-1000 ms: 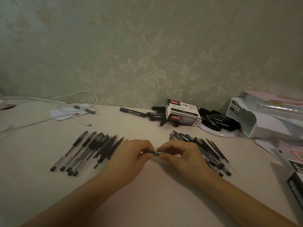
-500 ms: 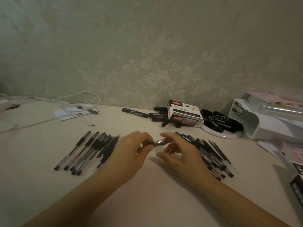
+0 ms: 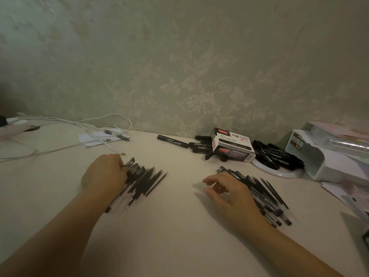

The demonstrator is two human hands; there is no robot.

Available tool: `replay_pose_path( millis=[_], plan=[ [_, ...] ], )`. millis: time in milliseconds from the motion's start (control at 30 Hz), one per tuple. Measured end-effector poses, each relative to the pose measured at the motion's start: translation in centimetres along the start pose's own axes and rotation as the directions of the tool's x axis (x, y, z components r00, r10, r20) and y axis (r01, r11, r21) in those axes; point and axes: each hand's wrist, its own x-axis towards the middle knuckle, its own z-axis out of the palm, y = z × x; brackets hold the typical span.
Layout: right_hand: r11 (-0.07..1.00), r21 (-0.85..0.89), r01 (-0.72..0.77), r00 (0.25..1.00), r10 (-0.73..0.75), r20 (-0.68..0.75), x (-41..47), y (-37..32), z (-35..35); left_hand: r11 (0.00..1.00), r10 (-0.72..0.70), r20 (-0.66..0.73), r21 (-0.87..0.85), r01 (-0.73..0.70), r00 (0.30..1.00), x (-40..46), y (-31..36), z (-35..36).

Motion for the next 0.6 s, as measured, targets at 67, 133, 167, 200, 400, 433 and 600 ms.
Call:
replay_pose_path(
  millis=[67,133,167,200,400,433,600],
  plan=[
    [1.0,-0.011,0.006,1.0,-0.006,0.006,0.0,-0.1,0.0,1.0,-0.007,0.023,0.014,0.007,1.0,0.0,0.0,0.2],
    [1.0,-0.018,0.013,1.0,-0.013,0.011,0.0,-0.1,-0.1,0.999,-0.007,0.03,0.032,0.006,1.0,0.0,0.0,0.2],
    [1.0,-0.022,0.016,1.0,-0.016,0.008,0.0,-0.1,-0.1,0.999,-0.001,0.03,0.043,0.0,1.0,0.0,0.0,0.2],
    [1.0,-0.028,0.015,1.0,-0.015,0.0,-0.1,-0.1,-0.1,0.999,0.008,0.029,0.052,-0.009,1.0,0.0,0.0,0.1],
    [0.97,-0.215,-0.109,0.986,0.078,-0.145,0.4,0.3,-1.1,0.992,0.118,-0.049,-0.029,-0.119,0.992,-0.7,1.1,-0.1],
    [0.955,-0.258,-0.15,0.981,0.111,-0.161,0.5,0.4,-1.5,0.986,0.152,-0.067,-0.058,-0.156,0.986,-1.0,1.7,-0.1],
    [0.84,-0.493,-0.229,0.973,0.204,-0.103,0.2,0.8,-2.3,0.903,0.382,-0.065,-0.187,-0.387,0.922,-4.0,4.9,0.8]
  ],
)
